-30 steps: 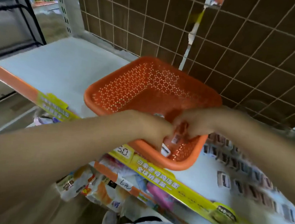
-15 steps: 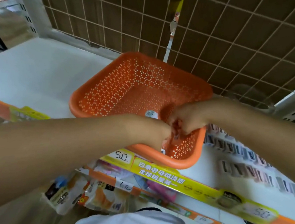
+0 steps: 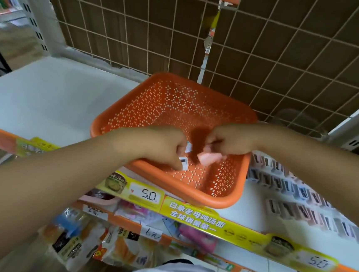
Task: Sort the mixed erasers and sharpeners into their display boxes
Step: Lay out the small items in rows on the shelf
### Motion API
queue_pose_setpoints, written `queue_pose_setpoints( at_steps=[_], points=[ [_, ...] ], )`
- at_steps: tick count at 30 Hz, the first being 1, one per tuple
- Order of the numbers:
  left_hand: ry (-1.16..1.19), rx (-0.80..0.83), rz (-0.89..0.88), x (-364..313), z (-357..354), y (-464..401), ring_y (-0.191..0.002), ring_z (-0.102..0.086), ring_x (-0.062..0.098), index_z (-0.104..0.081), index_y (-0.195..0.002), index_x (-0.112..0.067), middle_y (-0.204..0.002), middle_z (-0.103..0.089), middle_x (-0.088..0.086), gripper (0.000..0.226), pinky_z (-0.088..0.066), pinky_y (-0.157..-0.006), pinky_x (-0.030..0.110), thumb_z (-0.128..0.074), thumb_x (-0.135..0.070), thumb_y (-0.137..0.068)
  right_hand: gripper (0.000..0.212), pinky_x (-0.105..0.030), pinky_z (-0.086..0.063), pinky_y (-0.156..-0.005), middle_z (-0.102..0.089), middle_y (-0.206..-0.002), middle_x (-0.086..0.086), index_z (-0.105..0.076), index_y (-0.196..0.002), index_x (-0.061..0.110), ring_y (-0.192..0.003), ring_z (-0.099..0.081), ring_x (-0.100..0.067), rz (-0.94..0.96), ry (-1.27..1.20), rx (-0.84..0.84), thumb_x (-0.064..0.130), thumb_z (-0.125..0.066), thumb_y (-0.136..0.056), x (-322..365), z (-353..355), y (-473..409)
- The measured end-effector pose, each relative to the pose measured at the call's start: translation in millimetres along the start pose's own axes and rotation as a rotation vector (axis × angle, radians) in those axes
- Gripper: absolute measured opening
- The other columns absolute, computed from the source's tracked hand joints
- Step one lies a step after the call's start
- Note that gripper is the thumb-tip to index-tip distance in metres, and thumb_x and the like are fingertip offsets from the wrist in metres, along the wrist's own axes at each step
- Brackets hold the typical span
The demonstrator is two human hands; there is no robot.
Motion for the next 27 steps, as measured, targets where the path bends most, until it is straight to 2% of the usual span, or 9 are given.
queue_pose_setpoints(
  at_steps=[3, 6, 8, 12, 15, 18, 22, 25, 27],
  points=[
    [0.165, -0.203, -0.064, -0.8, 13.1, 13.8, -0.063, -0.057, 0.009, -0.063, -0.081, -0.023, -0.068, -0.059, -0.008, 0.012, -0.045, -0.062, 0.024, -0.073, -0.020, -0.075, 0.025, -0.023, -0.045, -0.055, -0.057, -0.070, 0.006, -0.058, -0.083, 0.025, -0.054, -0.052, -0.005, 0.082, -0.346, -0.238, 0.007, -0.045, -0.095, 1.3, 11.4, 16.3],
    [0.279, -0.396, -0.172, -6.3, 19.1, 25.9, -0.059, -0.049, 0.004, -0.067, -0.087, -0.021, -0.065, -0.054, -0.008, 0.016, -0.042, -0.061, 0.023, -0.073, -0.017, -0.074, 0.022, -0.020, -0.046, -0.049, -0.056, -0.075, 0.010, -0.061, -0.091, 0.025, -0.050, -0.051, -0.001, 0.164, -0.526, -0.421, 0.010, -0.045, -0.095, 6.2, 17.2, 40.1],
    [0.351, -0.507, -0.236, -10.6, 19.4, 33.7, -0.065, -0.050, 0.004, -0.066, -0.086, -0.023, -0.069, -0.055, -0.008, 0.016, -0.042, -0.063, 0.021, -0.074, -0.016, -0.073, 0.024, -0.016, -0.045, -0.045, -0.057, -0.075, 0.011, -0.060, -0.090, 0.027, -0.048, -0.052, -0.001, 0.175, -0.634, -0.494, 0.010, -0.044, -0.095, 5.4, 14.7, 54.7],
    [0.378, -0.694, -0.320, -22.6, 15.8, 42.9, -0.076, -0.055, 0.009, -0.059, -0.084, -0.040, -0.080, -0.061, -0.009, 0.020, -0.043, -0.067, 0.019, -0.067, -0.028, -0.069, 0.025, -0.012, -0.037, -0.037, -0.061, -0.057, 0.016, -0.059, -0.092, 0.020, -0.039, -0.048, -0.003, 0.208, -0.911, -0.623, 0.004, -0.039, -0.096, -8.2, -0.3, 79.2],
    [0.395, -0.767, -0.337, -42.4, 10.0, 44.9, -0.077, -0.055, 0.012, -0.057, -0.093, -0.043, -0.086, -0.063, -0.006, 0.031, -0.044, -0.070, 0.018, -0.067, -0.027, -0.068, 0.033, -0.012, -0.036, -0.038, -0.063, -0.059, 0.014, -0.059, -0.098, 0.024, -0.040, -0.049, -0.005, 0.254, -1.011, -0.732, 0.001, -0.037, -0.096, -26.3, -13.0, 99.0],
    [0.352, -0.795, -0.354, -68.0, 0.8, 40.0, -0.080, -0.054, 0.013, -0.052, -0.105, -0.046, -0.092, -0.062, -0.001, 0.037, -0.040, -0.073, 0.013, -0.063, -0.032, -0.072, 0.045, -0.013, -0.038, -0.041, -0.063, -0.058, 0.010, -0.058, -0.103, 0.027, -0.044, -0.050, -0.005, 0.291, -1.045, -0.764, -0.008, -0.032, -0.095, -44.7, -24.8, 122.7],
    [0.264, -0.827, -0.353, -107.3, -14.0, 23.5, -0.082, -0.054, 0.005, -0.059, -0.101, -0.036, -0.090, -0.062, 0.002, 0.030, -0.038, -0.076, 0.012, -0.051, -0.039, -0.072, 0.047, -0.015, -0.041, -0.042, -0.062, -0.053, 0.007, -0.057, -0.100, 0.028, -0.045, -0.053, -0.006, 0.268, -1.106, -0.753, -0.011, -0.034, -0.092, -74.8, -36.7, 156.2],
    [0.300, -0.849, -0.329, -141.8, -31.0, 10.3, -0.079, -0.051, -0.001, -0.059, -0.096, -0.031, -0.087, -0.060, -0.007, 0.029, -0.037, -0.072, 0.006, -0.053, -0.042, -0.070, 0.039, -0.017, -0.047, -0.047, -0.064, -0.069, 0.010, -0.058, -0.102, 0.029, -0.050, -0.057, -0.007, 0.249, -1.111, -0.715, -0.006, -0.050, -0.087, -97.5, -47.9, 183.4],
    [0.301, -0.880, -0.305, -164.4, -43.3, 3.2, -0.074, -0.050, 0.001, -0.062, -0.094, -0.025, -0.082, -0.057, -0.012, 0.034, -0.035, -0.067, 0.005, -0.059, -0.046, -0.067, 0.040, -0.019, -0.049, -0.051, -0.062, -0.082, 0.010, -0.059, -0.102, 0.032, -0.055, -0.059, -0.006, 0.235, -1.065, -0.710, -0.003, -0.060, -0.082, -113.7, -57.4, 199.6]
  ],
)
Point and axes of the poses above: each hand's wrist, its own y-axis away from the middle knuckle, its own z-axis out of the back of the hand, x = y × z, the point moved 3 cm from there along -y, towards the middle knuckle
